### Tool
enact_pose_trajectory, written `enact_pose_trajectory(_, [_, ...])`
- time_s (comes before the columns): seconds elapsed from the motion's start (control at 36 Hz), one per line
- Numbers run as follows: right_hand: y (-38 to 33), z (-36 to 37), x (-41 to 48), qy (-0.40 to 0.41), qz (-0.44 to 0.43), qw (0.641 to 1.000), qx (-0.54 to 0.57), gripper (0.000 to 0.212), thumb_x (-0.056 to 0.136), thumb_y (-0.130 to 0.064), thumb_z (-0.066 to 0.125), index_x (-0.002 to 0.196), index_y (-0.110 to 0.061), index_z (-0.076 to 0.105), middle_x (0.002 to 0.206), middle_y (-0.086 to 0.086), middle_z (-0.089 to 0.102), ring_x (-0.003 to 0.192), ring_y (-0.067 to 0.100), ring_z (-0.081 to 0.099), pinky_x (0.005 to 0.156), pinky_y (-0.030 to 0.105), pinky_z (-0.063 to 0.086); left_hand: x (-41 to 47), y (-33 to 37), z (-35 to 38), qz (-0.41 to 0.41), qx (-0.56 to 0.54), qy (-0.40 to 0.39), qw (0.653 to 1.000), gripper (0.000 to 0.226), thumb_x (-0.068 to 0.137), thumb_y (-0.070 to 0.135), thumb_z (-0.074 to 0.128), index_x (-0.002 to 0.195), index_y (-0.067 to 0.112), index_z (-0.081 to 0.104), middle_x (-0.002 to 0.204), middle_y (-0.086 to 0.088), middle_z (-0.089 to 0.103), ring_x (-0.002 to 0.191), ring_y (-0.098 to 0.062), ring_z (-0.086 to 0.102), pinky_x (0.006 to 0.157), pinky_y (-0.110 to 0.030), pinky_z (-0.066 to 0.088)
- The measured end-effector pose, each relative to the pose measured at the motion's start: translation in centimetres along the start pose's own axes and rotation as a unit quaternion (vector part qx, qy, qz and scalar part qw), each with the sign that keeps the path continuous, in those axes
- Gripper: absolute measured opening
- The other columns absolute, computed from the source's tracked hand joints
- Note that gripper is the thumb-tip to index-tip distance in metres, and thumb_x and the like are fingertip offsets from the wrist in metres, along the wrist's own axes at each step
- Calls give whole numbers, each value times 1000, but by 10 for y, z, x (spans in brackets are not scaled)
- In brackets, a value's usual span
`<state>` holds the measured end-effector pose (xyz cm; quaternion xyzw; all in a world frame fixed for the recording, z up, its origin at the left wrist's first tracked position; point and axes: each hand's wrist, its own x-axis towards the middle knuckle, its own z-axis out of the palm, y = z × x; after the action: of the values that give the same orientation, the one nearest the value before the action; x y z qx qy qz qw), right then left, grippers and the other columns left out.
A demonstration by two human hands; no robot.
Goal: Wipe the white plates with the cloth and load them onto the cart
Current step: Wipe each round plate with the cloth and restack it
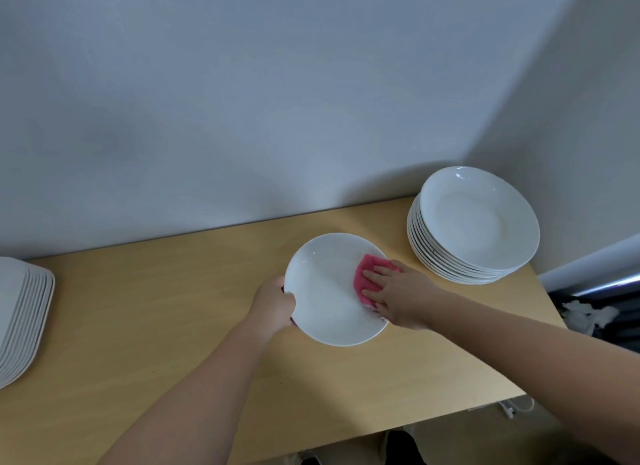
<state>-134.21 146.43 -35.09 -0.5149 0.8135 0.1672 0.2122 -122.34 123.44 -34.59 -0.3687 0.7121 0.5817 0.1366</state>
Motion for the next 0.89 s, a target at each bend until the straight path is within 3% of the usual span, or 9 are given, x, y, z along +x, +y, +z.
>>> enact_pose_trajectory(0.17, [-1,12,19,30,27,999,-28,64,101,-37,28,154,-23,-6,162,7,-9,149,24,-7,116,45,-11,0,-1,1,2,3,4,1000,38,83,-1,36,98,17,66,84,-3,68,68,-21,68,45,-25,53])
enact_pose_trajectory(0.31, [-16,10,44,50,59,996,54,61,102,-39,17,152,-19,-11,160,9,-17,147,25,-19,113,41,-20,-1,-1,4,-7,-11,9,1000,39,85,-3,35,103,13,66,84,-5,66,65,-19,65,42,-21,49])
enact_pose_trajectory(0.42, [-31,7,58,39,66,988,135,61,102,-45,16,152,-24,-11,159,4,-23,145,24,-24,118,43,-13,-2,0,6,-14,-20,20,999,39,83,-2,33,102,11,65,86,-7,65,65,-21,63,41,-21,48])
enact_pose_trajectory(0.58, [-40,11,43,64,-65,989,115,57,103,-43,26,154,-27,8,162,0,-9,148,21,-14,119,37,-12,2,-2,11,-29,-13,44,999,35,78,-1,33,91,9,64,87,-12,67,69,-27,66,45,-26,51])
enact_pose_trajectory(0.67, [-41,10,27,46,-107,980,158,52,103,-36,35,153,-27,22,162,-3,2,149,17,-6,118,29,-10,4,-2,11,-37,-16,59,997,33,76,0,35,92,8,63,91,-14,67,77,-33,68,47,-33,55])
enact_pose_trajectory(0.75, [-33,3,10,14,-116,970,212,40,102,-28,43,142,-28,46,160,-9,18,148,13,9,119,34,16,2,-1,11,-42,-22,63,997,34,73,0,35,91,8,63,92,-14,68,80,-35,68,53,-44,60])
enact_pose_trajectory(0.83, [-23,-8,-7,-16,-111,971,212,27,99,-19,46,120,-24,62,150,-14,38,140,10,29,105,34,36,-2,1,11,-39,-20,66,997,35,71,0,35,89,6,64,92,-15,68,81,-35,68,56,-49,60])
enact_pose_trajectory(0.89, [-17,-15,-15,-35,-103,980,168,22,93,-11,51,106,-22,65,134,-13,53,124,15,48,94,34,45,-3,2,11,-37,-14,70,997,33,72,-1,35,87,5,63,91,-15,68,80,-36,68,60,-51,61])
